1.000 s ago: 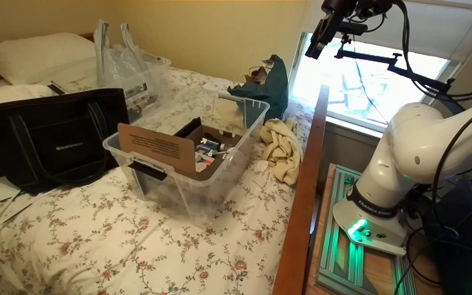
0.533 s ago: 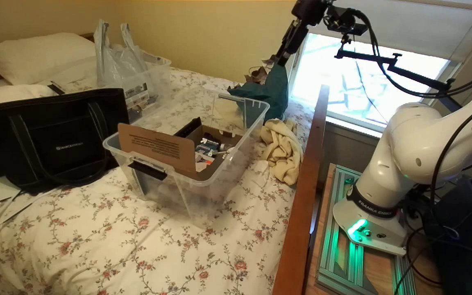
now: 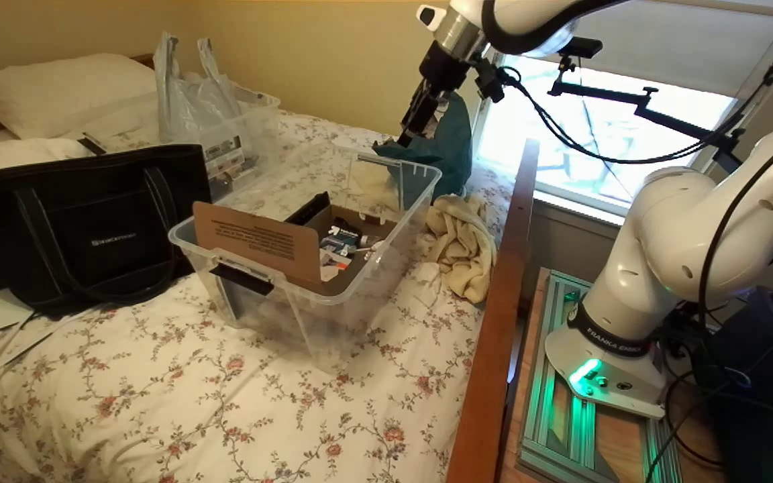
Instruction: Remove the white object from the clear container and place it on the bed
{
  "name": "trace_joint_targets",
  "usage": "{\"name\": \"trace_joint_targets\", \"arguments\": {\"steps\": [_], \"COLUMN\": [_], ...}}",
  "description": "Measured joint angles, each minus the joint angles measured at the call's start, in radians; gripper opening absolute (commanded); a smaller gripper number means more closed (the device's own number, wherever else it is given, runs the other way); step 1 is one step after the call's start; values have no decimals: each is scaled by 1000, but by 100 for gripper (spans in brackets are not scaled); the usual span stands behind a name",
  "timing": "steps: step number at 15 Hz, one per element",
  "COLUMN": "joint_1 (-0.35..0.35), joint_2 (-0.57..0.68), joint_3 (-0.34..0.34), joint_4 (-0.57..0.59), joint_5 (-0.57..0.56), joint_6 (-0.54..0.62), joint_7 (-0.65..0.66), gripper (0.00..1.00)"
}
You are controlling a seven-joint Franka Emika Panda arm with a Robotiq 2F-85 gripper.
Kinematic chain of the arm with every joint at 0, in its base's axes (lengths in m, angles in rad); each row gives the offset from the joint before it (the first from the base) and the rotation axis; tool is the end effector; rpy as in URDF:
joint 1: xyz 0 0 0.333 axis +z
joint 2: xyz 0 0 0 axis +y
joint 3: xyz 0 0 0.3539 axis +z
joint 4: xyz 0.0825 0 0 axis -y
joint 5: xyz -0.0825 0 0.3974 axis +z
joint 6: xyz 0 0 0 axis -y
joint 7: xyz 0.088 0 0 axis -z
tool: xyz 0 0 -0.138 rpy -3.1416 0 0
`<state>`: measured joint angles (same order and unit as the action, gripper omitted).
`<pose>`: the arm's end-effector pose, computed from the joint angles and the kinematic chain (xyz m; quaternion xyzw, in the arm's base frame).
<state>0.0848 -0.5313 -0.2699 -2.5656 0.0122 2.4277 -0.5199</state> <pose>0.4132 -0.0814 0.4743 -0.9659 -0.1643 -0.2000 0.0059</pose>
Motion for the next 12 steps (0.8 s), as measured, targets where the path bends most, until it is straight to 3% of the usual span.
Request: {"name": "trace_joint_targets", "arguments": {"steps": [6, 12], "joint_1": [2, -7], "joint_2": [205, 359], "joint_3": [24, 75], "joint_4": [0, 24], "joint_5": [1, -1], "joint_6": [148, 202], "joint_7": [4, 6], "gripper": [100, 100]}}
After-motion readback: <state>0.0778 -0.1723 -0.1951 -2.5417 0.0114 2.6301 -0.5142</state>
